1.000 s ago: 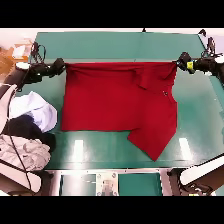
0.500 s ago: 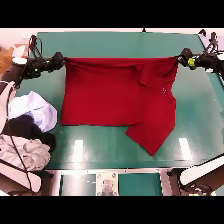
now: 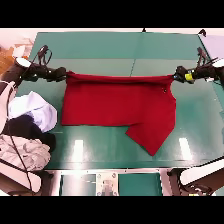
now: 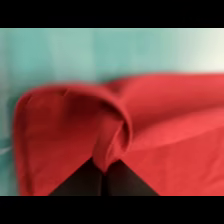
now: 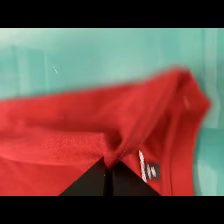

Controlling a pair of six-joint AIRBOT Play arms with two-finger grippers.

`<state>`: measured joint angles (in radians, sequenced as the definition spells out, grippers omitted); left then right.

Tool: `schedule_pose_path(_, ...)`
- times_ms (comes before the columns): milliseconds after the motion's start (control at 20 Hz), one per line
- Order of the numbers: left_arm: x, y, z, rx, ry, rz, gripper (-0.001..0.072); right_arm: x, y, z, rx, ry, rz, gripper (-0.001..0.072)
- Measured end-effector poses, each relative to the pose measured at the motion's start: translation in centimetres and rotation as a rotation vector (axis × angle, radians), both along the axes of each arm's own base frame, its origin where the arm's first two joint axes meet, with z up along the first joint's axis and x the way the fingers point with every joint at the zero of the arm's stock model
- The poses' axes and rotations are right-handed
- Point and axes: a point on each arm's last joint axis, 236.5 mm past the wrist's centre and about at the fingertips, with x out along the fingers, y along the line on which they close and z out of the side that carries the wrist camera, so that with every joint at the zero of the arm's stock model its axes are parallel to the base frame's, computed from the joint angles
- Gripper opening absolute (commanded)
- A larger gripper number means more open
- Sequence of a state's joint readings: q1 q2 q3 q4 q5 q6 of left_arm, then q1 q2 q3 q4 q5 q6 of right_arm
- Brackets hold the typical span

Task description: Fold the shirts.

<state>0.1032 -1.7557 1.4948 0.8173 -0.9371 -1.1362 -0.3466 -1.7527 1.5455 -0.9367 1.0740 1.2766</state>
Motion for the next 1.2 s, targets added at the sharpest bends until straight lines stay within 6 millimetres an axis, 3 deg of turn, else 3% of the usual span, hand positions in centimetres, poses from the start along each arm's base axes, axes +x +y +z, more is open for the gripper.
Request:
schedule_pose_path(300,-2.4,0.6,-4.4,0.060,0.136,-0.054,0.0022,-3.9,1.0,-4.6,0.028,0.138,0.011,0.0015)
schedule_pose_path(650,-4.4,0.2,-5.8,0.054,0.223,-0.107,0.0022,-5.9,2.0,-5.7,0.057,0.207,0.037,0.0019)
schedule_pose_path(750,-4.5,0.1,-5.9,0.052,0.229,-0.108,0.0024,-6.1,2.1,-5.8,0.061,0.214,0.038,0.0156)
schedule_pose_path(800,-4.5,0.2,-5.9,0.053,0.230,-0.106,0.0159,-6.1,2.1,-5.8,0.064,0.219,0.034,0.0202)
schedule_pose_path(850,-4.4,0.2,-5.8,0.053,0.228,-0.105,0.0455,-6.2,2.0,-5.8,0.067,0.223,0.031,0.0202)
schedule_pose_path(900,-4.3,0.3,-5.5,0.050,0.229,-0.104,0.0549,-6.3,2.0,-5.7,0.070,0.227,0.029,0.0209)
schedule_pose_path(1050,-4.6,1.2,-3.8,0.016,0.269,-0.089,0.0552,-7.1,1.1,-4.5,0.087,0.246,0.012,0.0234)
schedule_pose_path(1200,-7.5,2.3,-2.3,-0.044,0.404,-0.078,0.0551,-9.7,-0.1,-3.1,0.100,0.285,-0.015,0.0234)
